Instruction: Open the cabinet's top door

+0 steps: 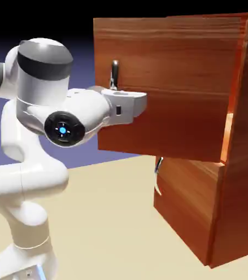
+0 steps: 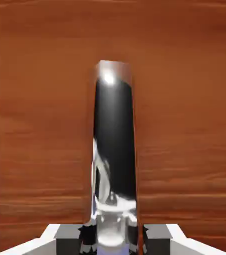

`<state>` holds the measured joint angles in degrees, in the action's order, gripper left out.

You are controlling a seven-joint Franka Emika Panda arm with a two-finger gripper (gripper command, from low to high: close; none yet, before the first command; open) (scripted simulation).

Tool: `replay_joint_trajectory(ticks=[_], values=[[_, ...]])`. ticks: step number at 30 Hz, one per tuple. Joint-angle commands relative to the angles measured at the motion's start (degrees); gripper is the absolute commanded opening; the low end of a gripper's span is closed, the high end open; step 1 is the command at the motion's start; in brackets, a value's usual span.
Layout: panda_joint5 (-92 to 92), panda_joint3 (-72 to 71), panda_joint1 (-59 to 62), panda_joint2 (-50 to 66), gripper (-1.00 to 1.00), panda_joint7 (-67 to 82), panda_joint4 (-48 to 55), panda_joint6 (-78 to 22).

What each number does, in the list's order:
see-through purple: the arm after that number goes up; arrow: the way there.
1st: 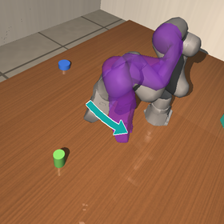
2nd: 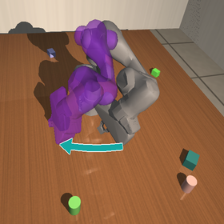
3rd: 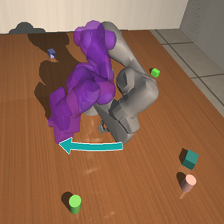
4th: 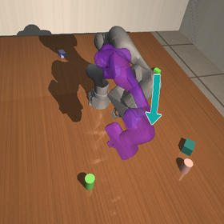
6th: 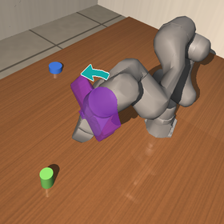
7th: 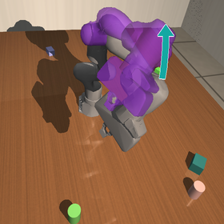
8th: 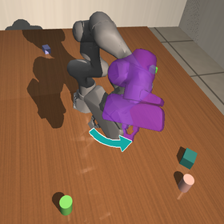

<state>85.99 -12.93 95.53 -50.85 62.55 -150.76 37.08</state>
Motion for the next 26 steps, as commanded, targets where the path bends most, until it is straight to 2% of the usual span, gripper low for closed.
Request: replay_joint_trajectory(ticks=[1,13,24,25,26], values=[[-1.62,-0.02,0.07,2.08,-1.0,1.49,1.38,-0.66],[-19.78,-1.19,-1.75,27.0,-1.0,15.85,21.38,-6.85],[-31.14,-3.95,-5.26,48.63,-1.0,20.85,43.75,-12.67],[-31.14,-3.95,-5.26,48.63,1.0,20.85,43.76,-12.67],[-31.14,-3.95,-5.26,48.63,1.0,20.85,43.76,-12.67]])
